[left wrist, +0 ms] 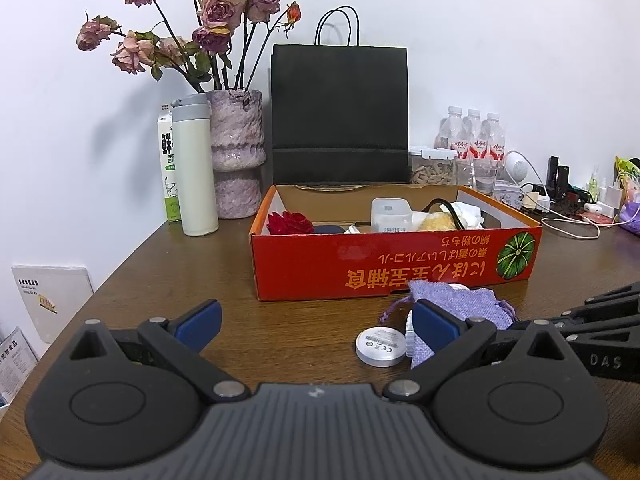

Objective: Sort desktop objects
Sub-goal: 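Close the right tool on the purple pouch and lift it, then grasp the white ribbed cap with the left tool while the right tool holds the pouch, then carry the pouch with the right tool while the left tool carries the white cap over the box, then open the right tool to drop the pouch in the box while the left tool releases the white cap, then withdraw both tools from the box back over the table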

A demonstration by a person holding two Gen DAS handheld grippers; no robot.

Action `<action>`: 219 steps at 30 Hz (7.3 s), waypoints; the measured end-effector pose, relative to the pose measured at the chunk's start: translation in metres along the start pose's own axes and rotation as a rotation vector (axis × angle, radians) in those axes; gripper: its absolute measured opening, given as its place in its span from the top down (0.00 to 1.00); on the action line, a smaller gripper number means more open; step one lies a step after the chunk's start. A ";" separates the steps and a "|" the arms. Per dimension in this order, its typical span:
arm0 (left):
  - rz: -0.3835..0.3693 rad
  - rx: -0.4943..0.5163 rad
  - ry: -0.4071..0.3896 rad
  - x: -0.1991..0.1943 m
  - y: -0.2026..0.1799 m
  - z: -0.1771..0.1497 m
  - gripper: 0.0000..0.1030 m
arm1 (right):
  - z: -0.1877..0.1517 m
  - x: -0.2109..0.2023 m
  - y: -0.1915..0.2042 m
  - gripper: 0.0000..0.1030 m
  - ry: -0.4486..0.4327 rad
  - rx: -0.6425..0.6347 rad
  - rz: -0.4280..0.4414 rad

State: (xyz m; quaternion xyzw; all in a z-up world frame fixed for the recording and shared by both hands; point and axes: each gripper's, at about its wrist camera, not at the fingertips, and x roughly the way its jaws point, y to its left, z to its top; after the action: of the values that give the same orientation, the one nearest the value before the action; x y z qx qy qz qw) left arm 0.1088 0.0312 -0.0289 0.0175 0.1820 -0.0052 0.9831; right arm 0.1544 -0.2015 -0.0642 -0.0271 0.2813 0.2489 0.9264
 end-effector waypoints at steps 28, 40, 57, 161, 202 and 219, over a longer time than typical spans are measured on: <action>0.038 -0.040 -0.009 -0.004 0.012 0.006 0.00 | 0.015 -0.025 -0.004 0.95 -0.181 0.026 -0.001; 0.008 0.001 0.049 0.011 0.000 -0.004 0.00 | 0.016 -0.036 -0.040 0.95 -0.231 0.035 -0.125; -0.001 0.110 0.126 0.050 -0.041 0.002 0.05 | 0.002 -0.029 -0.068 0.95 -0.148 -0.002 -0.131; 0.024 -0.123 -0.081 0.191 -0.017 0.108 0.00 | 0.109 0.100 -0.094 0.04 -0.251 -0.023 -0.218; 0.075 0.054 -0.037 0.040 -0.041 0.015 0.00 | 0.010 -0.005 -0.043 0.02 -0.155 -0.052 -0.167; 0.129 0.075 -0.139 0.008 -0.052 0.002 0.00 | -0.007 -0.020 -0.030 0.02 -0.165 -0.063 -0.177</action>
State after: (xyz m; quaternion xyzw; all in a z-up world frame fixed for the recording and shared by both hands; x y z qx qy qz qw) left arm 0.1157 -0.0205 -0.0315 0.0655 0.1117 0.0501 0.9903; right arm 0.1508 -0.2377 -0.0621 -0.0602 0.1925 0.1761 0.9635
